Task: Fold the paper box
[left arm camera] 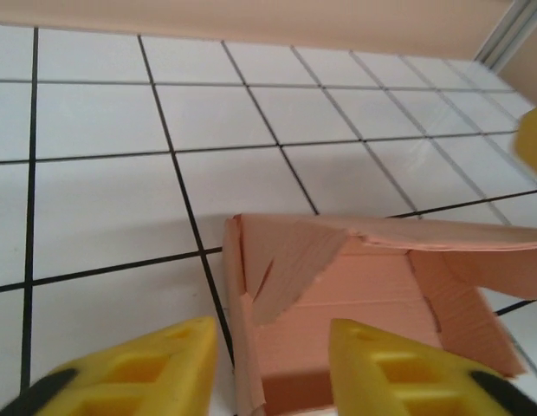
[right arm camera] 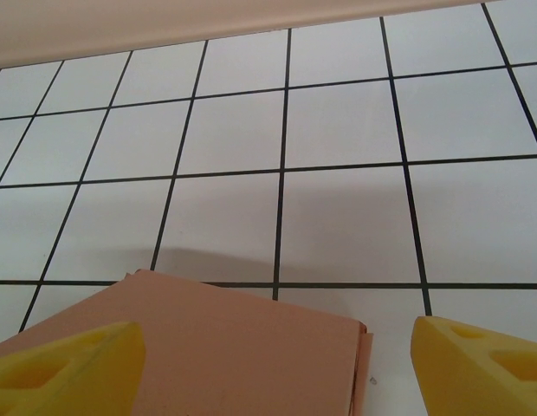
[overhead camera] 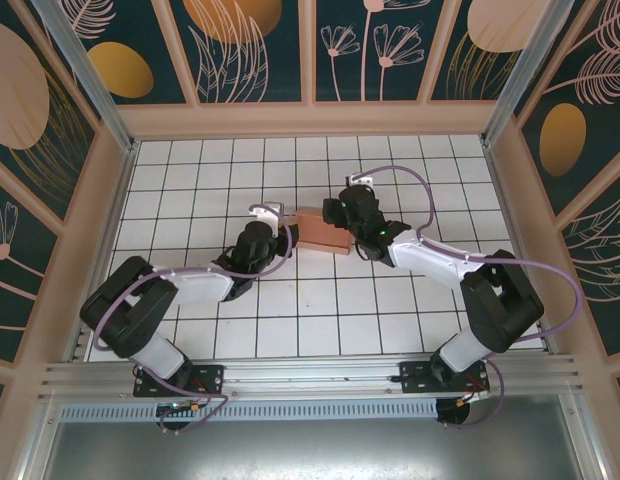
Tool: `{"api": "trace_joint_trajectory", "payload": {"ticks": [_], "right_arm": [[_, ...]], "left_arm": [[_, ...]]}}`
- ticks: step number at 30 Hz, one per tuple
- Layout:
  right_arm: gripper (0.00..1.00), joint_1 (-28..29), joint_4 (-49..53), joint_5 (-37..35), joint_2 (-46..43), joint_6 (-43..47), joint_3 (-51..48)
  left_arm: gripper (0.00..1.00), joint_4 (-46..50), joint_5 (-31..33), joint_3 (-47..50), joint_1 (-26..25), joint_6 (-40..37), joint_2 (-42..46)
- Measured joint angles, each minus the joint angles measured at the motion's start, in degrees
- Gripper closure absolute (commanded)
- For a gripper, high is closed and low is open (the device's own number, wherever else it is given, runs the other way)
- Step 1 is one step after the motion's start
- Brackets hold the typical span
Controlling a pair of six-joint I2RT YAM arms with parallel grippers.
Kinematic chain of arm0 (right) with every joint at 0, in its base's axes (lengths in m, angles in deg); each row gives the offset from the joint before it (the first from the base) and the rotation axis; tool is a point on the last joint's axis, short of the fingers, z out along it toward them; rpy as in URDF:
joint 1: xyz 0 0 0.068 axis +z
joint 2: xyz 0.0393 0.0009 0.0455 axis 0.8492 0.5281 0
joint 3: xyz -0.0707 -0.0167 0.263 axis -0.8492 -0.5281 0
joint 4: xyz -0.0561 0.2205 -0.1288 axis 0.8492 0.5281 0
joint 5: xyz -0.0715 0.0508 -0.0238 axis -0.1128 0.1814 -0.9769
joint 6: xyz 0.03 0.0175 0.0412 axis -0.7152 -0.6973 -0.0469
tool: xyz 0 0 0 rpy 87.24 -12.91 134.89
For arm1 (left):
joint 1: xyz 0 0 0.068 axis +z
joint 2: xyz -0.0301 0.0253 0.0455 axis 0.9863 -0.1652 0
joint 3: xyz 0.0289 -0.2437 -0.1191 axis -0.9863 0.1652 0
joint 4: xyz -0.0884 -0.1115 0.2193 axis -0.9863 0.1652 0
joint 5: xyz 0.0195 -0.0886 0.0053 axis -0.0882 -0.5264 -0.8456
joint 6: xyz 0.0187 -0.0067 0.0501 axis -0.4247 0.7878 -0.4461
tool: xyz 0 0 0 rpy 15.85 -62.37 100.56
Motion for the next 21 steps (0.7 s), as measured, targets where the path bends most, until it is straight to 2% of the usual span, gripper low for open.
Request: {"api": "trace_joint_trajectory", "payload": {"ticks": [1,4,6,9,12,15,18,21], "right_arm": [[0.19,0.0,0.0,0.0,0.0,-0.2,-0.1],[0.19,0.0,-0.1,0.5,0.0,-1.0,-1.1],[0.19,0.0,-0.3,1.0,0.0,-1.4,-2.1],[0.19,0.1,-1.0,1.6,0.0,-1.6,-4.2],[0.19,0.9,-1.1,1.4,0.0,-1.6,-6.2],[0.19,1.9,-1.7,1.2,0.2,-1.7,-7.8],[0.19,2.2,-2.4,1.0,0.4,-2.5,-9.7],[0.19,2.2,-2.3,0.8,1.0,-3.1,-10.2]], "left_arm": [[0.34,0.2,-0.1,1.2,0.0,-0.1,2.6],[0.11,1.9,-0.1,3.4,0.0,-0.5,9.6],[0.03,3.6,0.1,3.7,0.0,-0.4,13.3],[0.02,5.4,1.3,3.5,0.0,1.4,16.5],[0.01,8.5,1.6,1.9,0.5,4.0,15.7],[0.02,12.6,1.0,-2.4,1.2,6.5,11.7],[0.11,16.2,0.3,-7.8,2.0,9.3,6.1],[0.15,18.6,-2.0,-11.4,3.4,12.0,1.1]]}}
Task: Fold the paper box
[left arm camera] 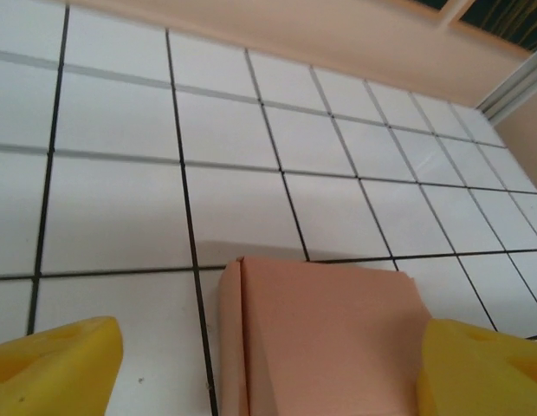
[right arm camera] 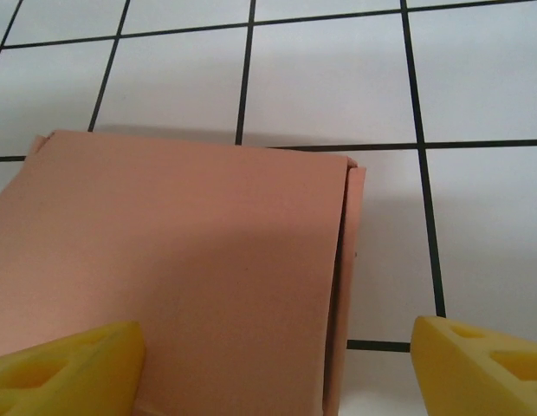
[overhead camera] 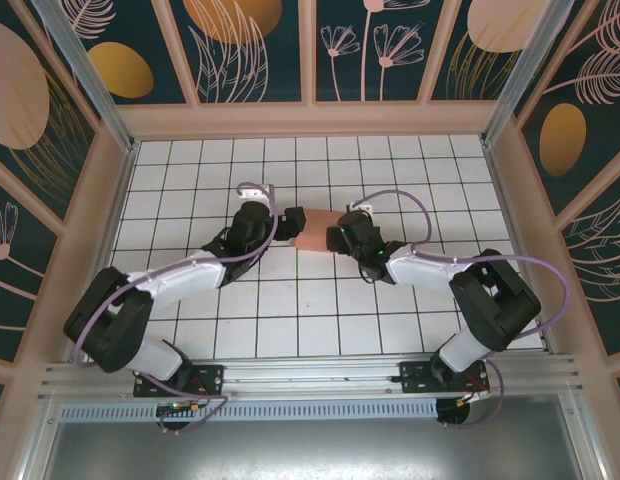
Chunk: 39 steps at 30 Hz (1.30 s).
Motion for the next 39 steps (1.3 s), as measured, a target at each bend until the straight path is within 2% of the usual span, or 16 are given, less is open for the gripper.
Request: {"api": "trace_joint_trajectory", "payload": {"ticks": [3,12,18,25,28,34,37,39], "right_arm": [[0.19,0.0,-0.3,0.1,-0.3,0.0,-0.1],[0.19,-3.4,-5.2,5.6,-8.1,-1.9,-4.5],[0.19,-6.1,-9.1,9.5,-8.7,-2.6,-8.5],[0.23,-7.0,-10.2,11.8,-6.5,-3.5,-9.4],[0.35,-7.2,-10.4,12.7,-4.5,-3.9,-9.4],[0.49,-7.2,-10.7,12.7,0.9,-4.9,-7.9],[0.47,-7.3,-10.7,12.7,0.9,-5.2,-7.1],[0.37,-7.3,-10.3,12.7,0.4,-5.3,-7.1]], "left_arm": [[0.16,2.7,-3.2,-3.1,1.6,1.6,-5.1],[0.43,6.9,-13.0,-11.8,2.1,3.1,-16.8],[0.40,9.8,-13.8,-12.5,2.2,2.9,-19.1],[0.42,10.0,-16.2,-12.5,2.4,1.6,-19.6],[0.48,10.0,-16.7,-12.5,2.5,1.0,-19.8],[0.47,10.3,-17.1,-12.2,2.6,-0.8,-19.8],[0.47,10.4,-17.3,-11.9,2.8,-1.2,-19.8],[0.43,10.5,-17.3,-11.9,2.9,-1.2,-19.8]]}}
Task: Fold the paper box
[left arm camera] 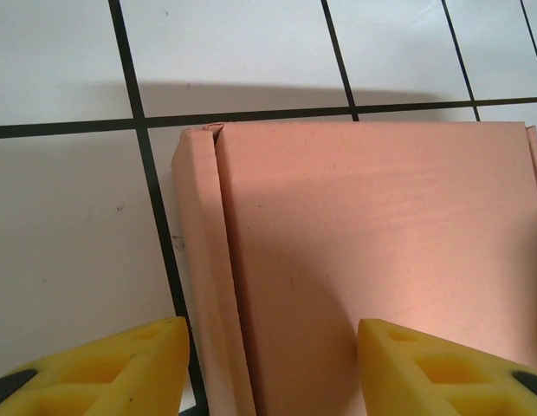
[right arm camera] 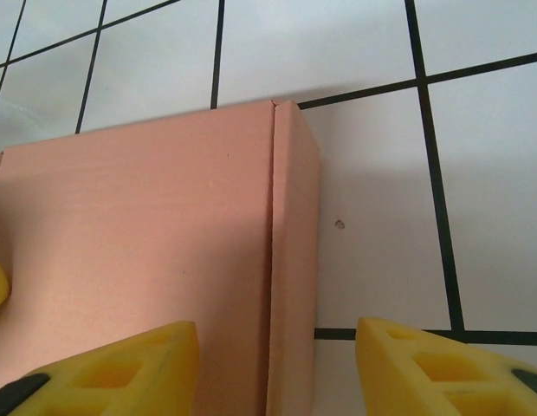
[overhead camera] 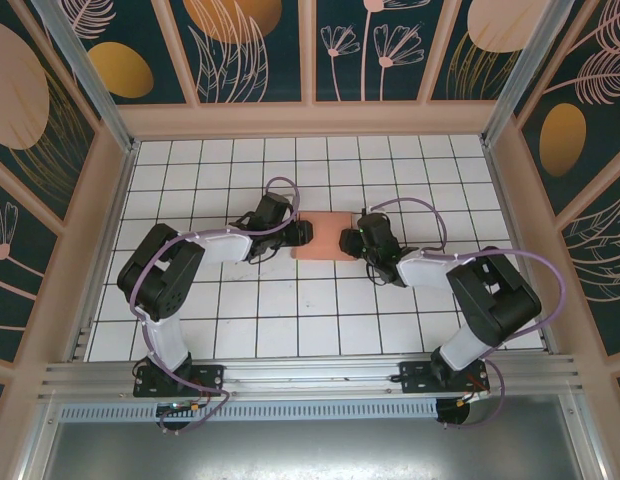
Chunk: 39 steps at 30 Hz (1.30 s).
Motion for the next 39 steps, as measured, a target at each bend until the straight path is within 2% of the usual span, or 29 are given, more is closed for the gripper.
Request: {"api": "trace_joint_trajectory", "payload": {"ticks": [3,6,10,12,14,21,24,27,30,35,39], "right_arm": [[0.29,0.0,0.1,0.0,-2.7,0.0,-0.6],[0.26,0.0,0.2,0.0,-6.3,0.5,-1.0],[0.26,-0.6,-0.1,0.4,-9.8,0.3,-1.4],[0.26,-1.4,-0.9,1.3,-10.9,-0.5,-2.4],[0.26,-1.8,-1.4,2.3,-11.3,-1.7,-3.5],[0.26,-3.6,-2.2,5.2,-12.3,-4.6,-7.1],[0.23,-3.8,-2.3,6.1,-13.2,-4.9,-7.9],[0.16,-4.2,-2.3,7.7,-13.7,-5.2,-7.9],[0.13,-5.3,-2.7,8.9,-14.4,-5.8,-8.2],[0.13,-6.8,-2.7,10.3,-15.7,-6.2,-9.7],[0.13,-7.2,-2.9,10.9,-15.7,-6.2,-9.8]], "left_arm": [[0.33,0.4,0.2,0.2,0.0,-0.7,0.5],[0.21,1.1,1.1,0.6,0.0,-1.5,2.1],[0.17,1.2,1.4,0.3,0.3,-2.0,3.8],[0.23,1.2,1.6,0.2,0.6,-2.0,4.2],[0.39,1.1,1.6,0.2,0.9,-2.2,4.3],[0.48,0.2,-2.3,0.2,3.6,-2.3,4.3],[0.60,-0.7,-5.0,0.1,4.2,-2.0,3.1],[0.60,-1.1,-7.3,-0.1,4.1,-1.4,1.1],[0.61,-1.0,-7.9,-0.1,4.0,-1.4,-0.5],[0.69,-1.1,-8.4,-0.2,4.0,-1.2,-0.7],[0.70,-1.2,-9.2,-0.2,4.1,-1.2,-0.7]]}}
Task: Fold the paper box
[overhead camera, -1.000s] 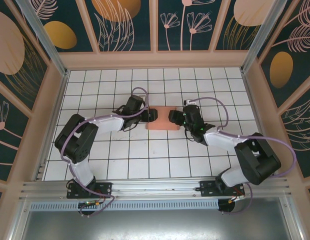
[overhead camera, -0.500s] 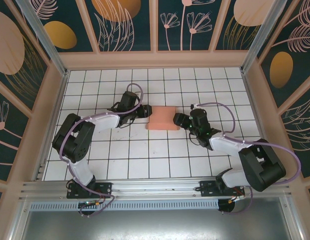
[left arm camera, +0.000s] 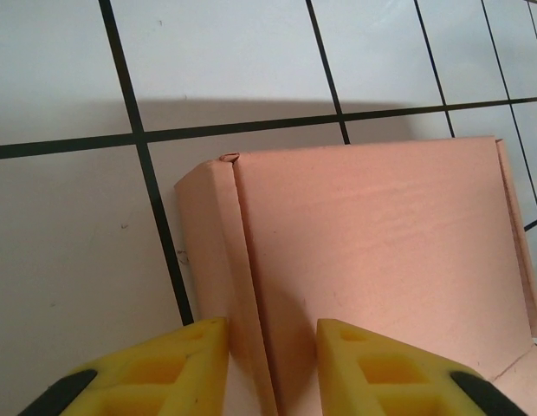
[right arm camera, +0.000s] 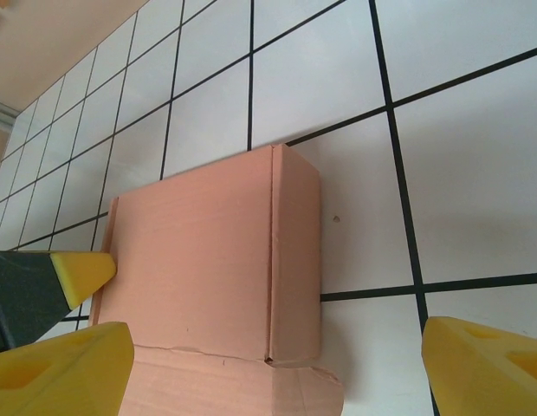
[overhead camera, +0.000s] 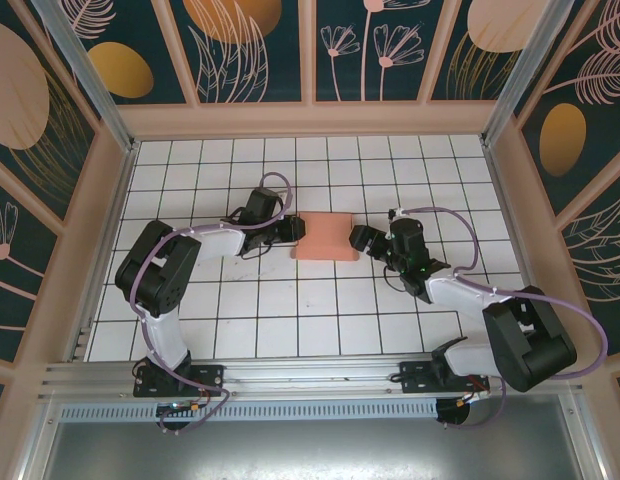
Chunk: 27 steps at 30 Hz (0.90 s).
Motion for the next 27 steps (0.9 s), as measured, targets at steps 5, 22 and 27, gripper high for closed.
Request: {"api": "trace_joint_trajectory", "payload": {"ticks": [5,22,27], "right_arm": [[0.13,-0.7,-0.4,1.7,0.7,-0.2,0.0],[0.15,-2.6,-5.1,10.2,10.0,-5.7,4.2],[0.15,-3.2,-9.2,15.4,15.1,-9.4,5.5]], "left_arm": [[0.72,-2.9,-2.1,1.7,1.3,0.7,0.0],[0.76,-20.8,-13.3,13.0,7.1,8.1,0.6],[0.75,-22.5,-14.7,13.8,7.4,9.2,0.6]]}}
